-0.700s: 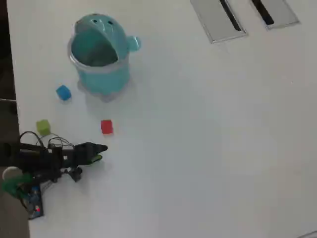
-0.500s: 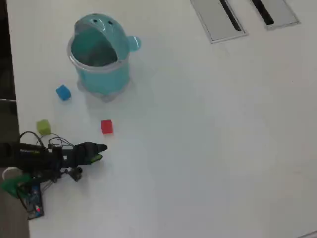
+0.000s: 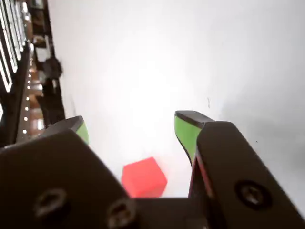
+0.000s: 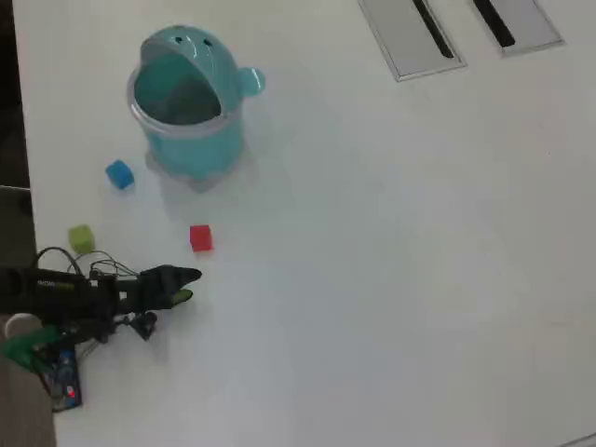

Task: Grasp RGB lego blocks and put them in the bin one by one.

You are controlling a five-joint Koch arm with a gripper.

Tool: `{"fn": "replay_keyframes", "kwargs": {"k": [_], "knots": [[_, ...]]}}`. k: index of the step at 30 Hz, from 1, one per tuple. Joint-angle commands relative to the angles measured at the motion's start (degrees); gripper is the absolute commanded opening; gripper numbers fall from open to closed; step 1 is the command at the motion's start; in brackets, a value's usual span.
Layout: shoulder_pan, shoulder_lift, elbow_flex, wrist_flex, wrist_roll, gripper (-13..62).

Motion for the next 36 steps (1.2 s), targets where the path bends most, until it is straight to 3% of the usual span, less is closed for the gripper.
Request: {"fn": "replay_keyframes", "kwargs": {"k": [1,19,36], "knots": [[0.0,3.69,3.78,-5.27,-6.94,32.7],[-14.5,3.96,2.99,-24.7,-58.18,33.2],[-26.1,3.34,-2.72,-5.8,-68.64,33.0]]}}
